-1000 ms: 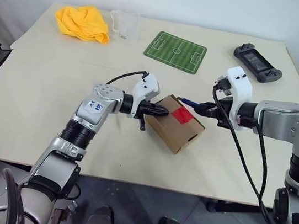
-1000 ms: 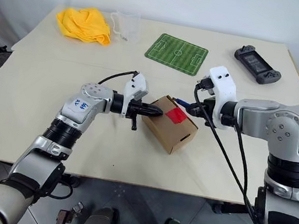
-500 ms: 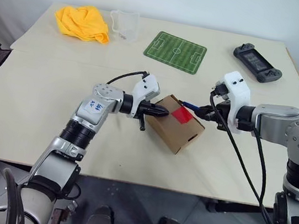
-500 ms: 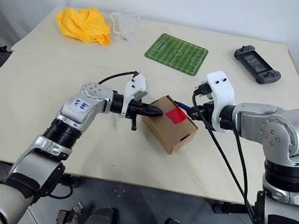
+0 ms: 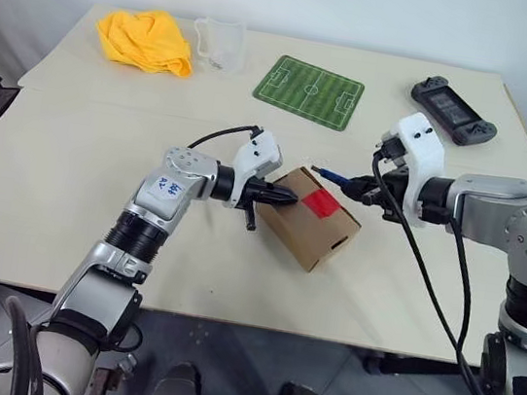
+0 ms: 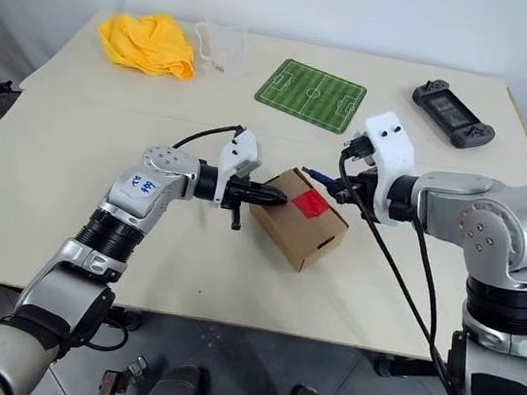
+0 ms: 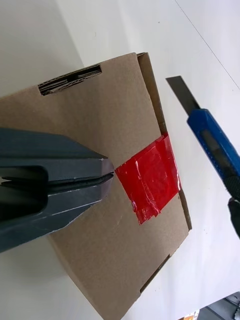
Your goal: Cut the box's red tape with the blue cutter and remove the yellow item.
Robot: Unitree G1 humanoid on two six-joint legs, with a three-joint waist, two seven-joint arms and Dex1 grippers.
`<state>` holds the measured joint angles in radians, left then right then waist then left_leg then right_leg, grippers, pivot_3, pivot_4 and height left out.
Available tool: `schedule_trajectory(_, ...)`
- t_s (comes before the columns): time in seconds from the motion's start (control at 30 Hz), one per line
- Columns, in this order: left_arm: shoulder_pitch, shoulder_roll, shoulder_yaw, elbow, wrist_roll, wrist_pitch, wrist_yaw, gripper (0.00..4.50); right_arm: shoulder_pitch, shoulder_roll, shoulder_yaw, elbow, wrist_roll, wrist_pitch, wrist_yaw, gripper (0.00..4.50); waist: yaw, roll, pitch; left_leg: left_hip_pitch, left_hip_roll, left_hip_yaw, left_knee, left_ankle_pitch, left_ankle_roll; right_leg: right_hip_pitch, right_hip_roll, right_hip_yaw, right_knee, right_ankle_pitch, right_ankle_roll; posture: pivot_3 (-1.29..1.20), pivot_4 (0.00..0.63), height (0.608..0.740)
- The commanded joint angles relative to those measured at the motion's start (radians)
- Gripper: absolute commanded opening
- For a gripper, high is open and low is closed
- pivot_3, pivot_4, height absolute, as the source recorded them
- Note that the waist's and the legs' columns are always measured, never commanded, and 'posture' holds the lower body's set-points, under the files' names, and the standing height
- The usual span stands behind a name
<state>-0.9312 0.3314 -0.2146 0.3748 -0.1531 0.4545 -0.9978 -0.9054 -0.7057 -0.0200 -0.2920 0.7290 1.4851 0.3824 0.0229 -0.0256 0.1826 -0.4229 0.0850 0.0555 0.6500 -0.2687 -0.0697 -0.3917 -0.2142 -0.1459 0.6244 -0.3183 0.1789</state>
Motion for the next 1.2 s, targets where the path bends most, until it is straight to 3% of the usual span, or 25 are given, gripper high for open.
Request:
schedule_trajectory(0.03, -0.011, 0.003, -0.009, -0.006, 0.009, 0.003, -0.008, 0.0, 0.015, -0.01, -0.004, -0.037, -0.017, -0.005, 0.009, 0.1, 0.0, 0.0, 0.0, 0.0, 0.0, 0.0, 0.0, 0.0, 0.0, 0.0, 0.0, 0.0, 0.0, 0.0, 0.0, 0.0, 0.15, 0.74)
schedule_trajectory(0.37, -0.009, 0.004, -0.009, -0.009, 0.008, 0.003, -0.009, 0.0, 0.054, -0.051, 0.048, -0.046, -0.067, -0.03, 0.032, 0.1, -0.001, 0.0, 0.0, 0.0, 0.0, 0.0, 0.0, 0.0, 0.0, 0.0, 0.0, 0.0, 0.0, 0.0, 0.0, 0.0, 0.15, 0.74)
schedule_trajectory(0.6, -0.018, -0.003, -0.011, 0.002, 0.008, 0.021, -0.006, 0.0, 0.004, -0.121, 0.092, -0.042, -0.029, 0.118, 0.092, 0.1, 0.002, 0.0, 0.0, 0.0, 0.0, 0.0, 0.001, 0.0, 0.0, 0.0, 0.0, 0.0, 0.001, 0.0, 0.0, 0.0, 0.15, 0.74)
schedule_trajectory(0.93, -0.005, -0.005, -0.05, -0.01, 0.021, 0.111, -0.01, 0.0, -0.094, -0.277, 0.227, 0.071, 0.197, 0.129, 0.091, 0.1, 0.003, 0.0, 0.0, 0.001, 0.0, 0.0, 0.001, 0.0, 0.0, 0.001, 0.0, 0.001, 0.001, 0.0, 0.0, 0.0, 0.15, 0.74)
schedule_trajectory(1.2, 0.008, -0.012, -0.058, -0.028, 0.016, 0.124, -0.005, 0.0, -0.105, -0.443, 0.245, 0.076, 0.464, 0.129, 0.021, 0.1, 0.005, 0.0, 0.0, 0.002, 0.0, 0.0, 0.001, 0.0, 0.0, 0.002, 0.0, 0.0, 0.001, 0.0, 0.0, 0.0, 0.15, 0.74)
